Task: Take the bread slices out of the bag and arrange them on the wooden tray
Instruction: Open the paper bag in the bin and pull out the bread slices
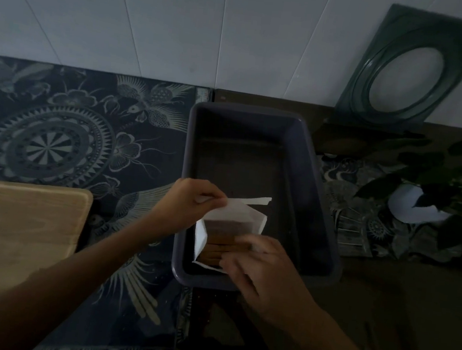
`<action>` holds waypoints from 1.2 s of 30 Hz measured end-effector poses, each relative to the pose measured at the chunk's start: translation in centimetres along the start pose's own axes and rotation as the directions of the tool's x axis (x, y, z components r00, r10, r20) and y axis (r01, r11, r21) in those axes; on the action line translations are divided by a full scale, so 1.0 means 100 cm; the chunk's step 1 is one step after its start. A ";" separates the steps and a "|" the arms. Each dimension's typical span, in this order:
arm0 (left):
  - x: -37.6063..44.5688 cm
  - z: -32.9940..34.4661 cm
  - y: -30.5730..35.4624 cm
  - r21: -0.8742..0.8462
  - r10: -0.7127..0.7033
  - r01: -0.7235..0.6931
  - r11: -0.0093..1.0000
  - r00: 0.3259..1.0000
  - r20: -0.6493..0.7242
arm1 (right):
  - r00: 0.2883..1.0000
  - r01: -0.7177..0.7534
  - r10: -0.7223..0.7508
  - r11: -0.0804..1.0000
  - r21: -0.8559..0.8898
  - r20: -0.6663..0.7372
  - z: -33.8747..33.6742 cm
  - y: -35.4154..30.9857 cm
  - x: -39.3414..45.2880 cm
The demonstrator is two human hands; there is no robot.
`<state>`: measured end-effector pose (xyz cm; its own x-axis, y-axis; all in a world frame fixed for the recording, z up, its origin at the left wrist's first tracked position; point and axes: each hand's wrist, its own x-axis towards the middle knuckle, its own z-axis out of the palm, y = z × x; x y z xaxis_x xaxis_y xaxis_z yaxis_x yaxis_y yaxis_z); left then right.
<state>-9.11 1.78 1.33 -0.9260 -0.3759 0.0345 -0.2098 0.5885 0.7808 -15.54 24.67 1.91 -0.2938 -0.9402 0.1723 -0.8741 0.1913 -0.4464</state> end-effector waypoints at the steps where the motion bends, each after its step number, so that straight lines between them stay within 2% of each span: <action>1: -0.001 0.000 0.001 -0.001 0.004 -0.004 1.000 1.000 0.006 | 0.999 -0.004 0.004 1.000 0.003 -0.034 -0.003 -0.001 0.007; 3: -0.001 0.000 0.002 -0.002 0.011 -0.011 1.000 1.000 0.012 | 0.999 -0.042 0.043 0.999 -0.021 0.015 -0.007 0.000 0.027; 6: -0.002 -0.001 0.002 -0.021 0.023 -0.023 1.000 1.000 0.003 | 0.964 -0.069 0.102 0.988 -0.139 0.246 0.005 0.006 0.056; 9: -0.001 -0.002 0.002 -0.047 0.011 -0.011 0.999 1.000 0.006 | 0.871 -0.030 0.174 0.952 -0.304 0.460 0.025 0.008 0.080; 12: 0.000 -0.003 0.001 -0.071 -0.004 0.005 0.997 1.000 0.004 | 0.758 -0.112 0.309 0.929 -0.352 0.575 0.043 0.003 0.091; 16: 0.002 -0.004 -0.004 -0.090 -0.024 0.023 0.996 1.000 -0.004 | 0.710 -0.052 0.362 0.882 -0.468 0.604 0.073 0.009 0.080; 21: 0.002 -0.004 -0.008 -0.121 -0.046 0.046 0.992 0.999 0.000 | 0.668 -0.225 0.448 0.883 -0.413 0.594 0.091 0.015 0.072; 29: 0.002 -0.002 -0.010 -0.127 -0.037 0.039 0.991 0.999 0.017 | 0.634 -0.325 0.514 0.855 -0.404 0.578 0.100 0.020 0.072; 36: 0.002 -0.002 -0.011 -0.114 -0.008 0.009 0.993 1.000 0.008 | 0.671 -0.305 0.504 0.856 -0.417 0.544 0.091 0.014 0.068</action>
<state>-9.00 0.93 0.60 -0.9268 -0.3749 0.0235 -0.1805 0.4994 0.8473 -15.26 15.99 -5.50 -0.4271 -0.6880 -0.5867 -0.8201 0.5680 -0.0690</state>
